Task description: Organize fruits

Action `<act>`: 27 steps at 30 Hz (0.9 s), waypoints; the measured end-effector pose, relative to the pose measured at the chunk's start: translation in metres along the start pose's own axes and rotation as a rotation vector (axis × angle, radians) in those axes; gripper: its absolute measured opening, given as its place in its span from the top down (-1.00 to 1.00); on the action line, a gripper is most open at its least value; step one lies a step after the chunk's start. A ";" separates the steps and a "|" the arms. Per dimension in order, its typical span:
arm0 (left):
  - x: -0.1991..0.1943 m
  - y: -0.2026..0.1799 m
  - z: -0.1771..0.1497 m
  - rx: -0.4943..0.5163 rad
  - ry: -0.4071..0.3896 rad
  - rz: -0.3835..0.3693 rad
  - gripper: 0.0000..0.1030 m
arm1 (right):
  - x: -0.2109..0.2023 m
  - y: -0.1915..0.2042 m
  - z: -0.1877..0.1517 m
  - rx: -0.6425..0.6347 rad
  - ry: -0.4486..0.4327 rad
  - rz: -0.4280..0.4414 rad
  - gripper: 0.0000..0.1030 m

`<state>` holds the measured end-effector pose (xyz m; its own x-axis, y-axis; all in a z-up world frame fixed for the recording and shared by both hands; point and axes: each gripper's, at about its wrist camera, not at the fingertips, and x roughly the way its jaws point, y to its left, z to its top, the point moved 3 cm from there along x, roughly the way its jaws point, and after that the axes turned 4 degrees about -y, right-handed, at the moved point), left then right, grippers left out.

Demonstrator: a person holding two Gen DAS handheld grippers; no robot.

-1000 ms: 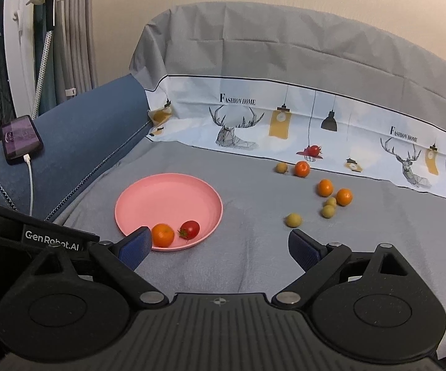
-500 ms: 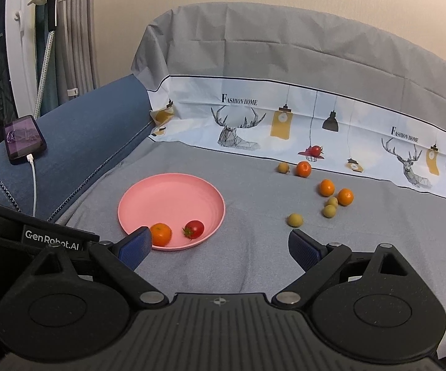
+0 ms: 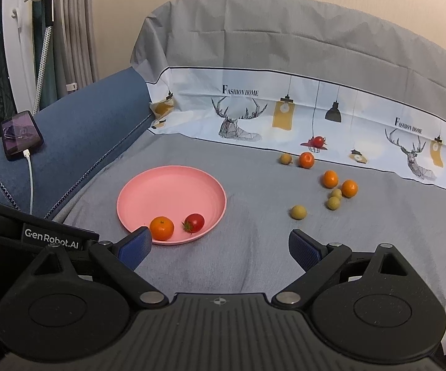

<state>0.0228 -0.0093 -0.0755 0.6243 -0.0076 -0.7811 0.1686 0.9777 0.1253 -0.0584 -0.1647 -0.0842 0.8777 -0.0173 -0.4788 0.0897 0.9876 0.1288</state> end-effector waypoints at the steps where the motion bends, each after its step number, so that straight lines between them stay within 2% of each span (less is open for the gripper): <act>1: 0.001 0.000 0.000 0.002 0.002 0.001 -0.99 | 0.001 0.000 0.000 0.001 0.002 0.001 -0.85; 17: 0.023 -0.010 0.000 0.037 0.058 0.014 -0.99 | 0.024 -0.009 -0.009 0.039 0.057 0.012 -0.85; 27: 0.047 -0.029 0.008 0.078 0.098 0.011 -0.99 | 0.043 -0.023 -0.018 0.082 0.093 0.004 -0.85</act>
<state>0.0536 -0.0395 -0.1106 0.5493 0.0277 -0.8352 0.2232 0.9583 0.1787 -0.0317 -0.1857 -0.1237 0.8311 0.0051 -0.5561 0.1276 0.9716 0.1995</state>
